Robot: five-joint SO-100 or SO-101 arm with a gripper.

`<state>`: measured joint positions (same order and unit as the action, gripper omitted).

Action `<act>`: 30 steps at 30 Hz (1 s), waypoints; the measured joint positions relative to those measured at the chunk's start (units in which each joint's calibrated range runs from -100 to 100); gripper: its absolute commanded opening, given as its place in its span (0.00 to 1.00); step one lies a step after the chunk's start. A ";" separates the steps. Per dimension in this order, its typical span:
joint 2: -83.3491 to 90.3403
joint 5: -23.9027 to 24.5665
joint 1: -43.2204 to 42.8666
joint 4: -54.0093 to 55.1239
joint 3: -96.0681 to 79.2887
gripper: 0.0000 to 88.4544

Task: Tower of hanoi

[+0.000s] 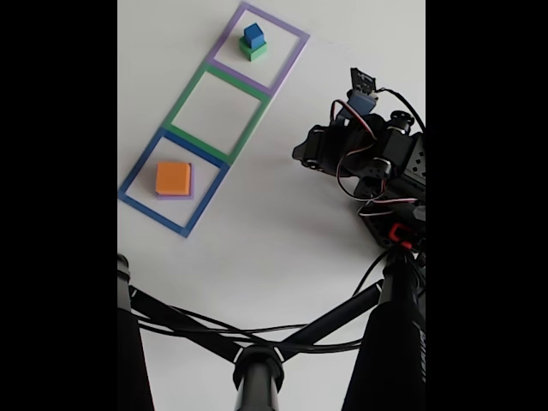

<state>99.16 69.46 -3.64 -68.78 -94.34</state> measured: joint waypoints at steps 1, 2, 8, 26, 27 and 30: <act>0.00 0.00 -0.25 0.00 0.00 0.00; 0.00 0.00 -0.25 0.00 0.00 0.00; -0.17 0.00 -0.25 0.72 -0.26 0.00; -20.77 -23.45 2.87 27.05 5.57 0.00; -22.63 -25.62 2.87 27.13 8.01 0.00; -27.78 -33.30 2.87 26.81 16.80 0.00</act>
<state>71.38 36.16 -0.78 -41.97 -77.55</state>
